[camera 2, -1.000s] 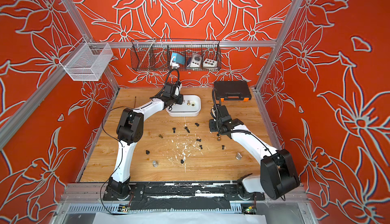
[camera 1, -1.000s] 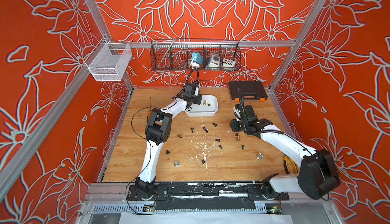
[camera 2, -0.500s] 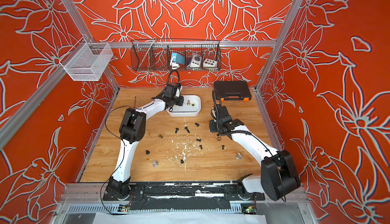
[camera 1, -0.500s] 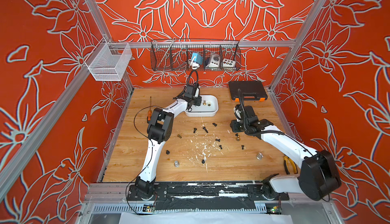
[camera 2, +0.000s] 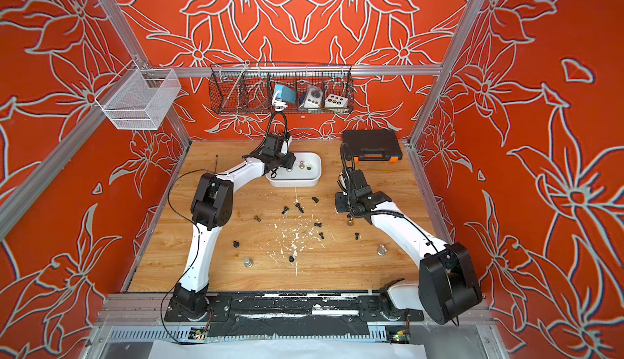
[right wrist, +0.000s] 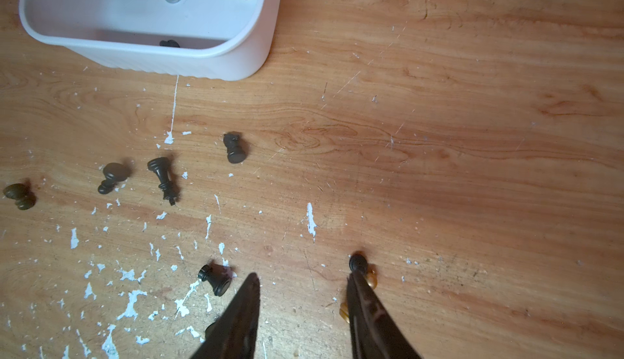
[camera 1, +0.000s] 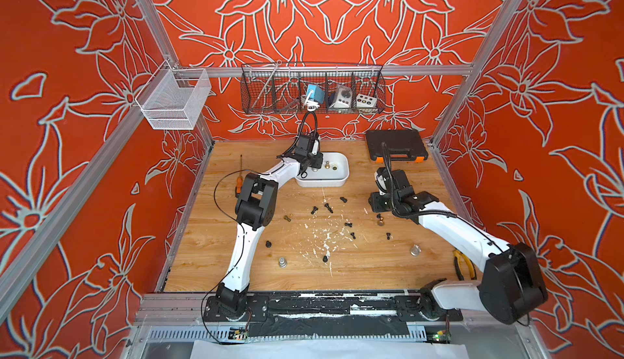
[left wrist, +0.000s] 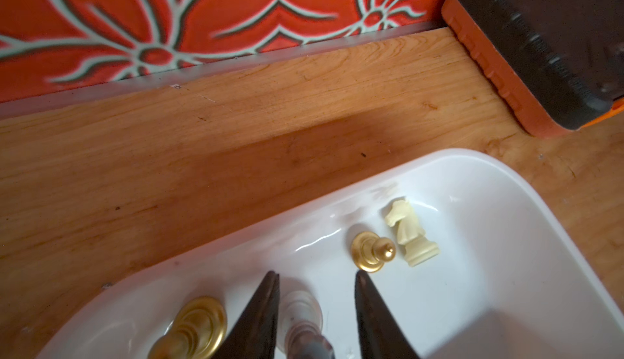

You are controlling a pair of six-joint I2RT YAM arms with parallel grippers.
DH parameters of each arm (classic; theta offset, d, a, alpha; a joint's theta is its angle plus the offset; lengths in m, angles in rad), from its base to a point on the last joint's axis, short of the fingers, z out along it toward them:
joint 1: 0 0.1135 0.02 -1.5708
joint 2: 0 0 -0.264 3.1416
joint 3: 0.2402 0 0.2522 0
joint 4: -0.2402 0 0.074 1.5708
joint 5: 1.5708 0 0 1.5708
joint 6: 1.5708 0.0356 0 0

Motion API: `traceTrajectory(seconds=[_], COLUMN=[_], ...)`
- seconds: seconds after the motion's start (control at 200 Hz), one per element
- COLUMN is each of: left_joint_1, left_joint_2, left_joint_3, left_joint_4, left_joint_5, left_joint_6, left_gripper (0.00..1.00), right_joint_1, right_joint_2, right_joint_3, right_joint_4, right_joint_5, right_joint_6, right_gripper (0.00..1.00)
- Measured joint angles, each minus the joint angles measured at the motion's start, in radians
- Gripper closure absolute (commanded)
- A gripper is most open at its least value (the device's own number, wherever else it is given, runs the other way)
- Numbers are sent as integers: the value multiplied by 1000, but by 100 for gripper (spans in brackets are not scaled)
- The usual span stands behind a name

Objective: Put the chess pieces into the storage box
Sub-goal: Place the chess piece in the storage box.

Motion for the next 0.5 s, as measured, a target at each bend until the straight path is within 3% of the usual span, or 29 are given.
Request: traceTrajectory(seconds=[0.29, 0.5], left_joint_1=[0, 0], left_joint_2=[-36, -153], left_joint_3=[-1, -77], left_joint_4=[1, 31], left_joint_5=[18, 18], left_joint_6=[0, 3], left_gripper=[58, 58], right_joint_1=[0, 0], right_joint_2=[-24, -30], right_joint_3=[-8, -8], right_joint_4=[-13, -21], right_joint_5=[4, 8], right_joint_6=[-1, -5], right_gripper=[54, 53])
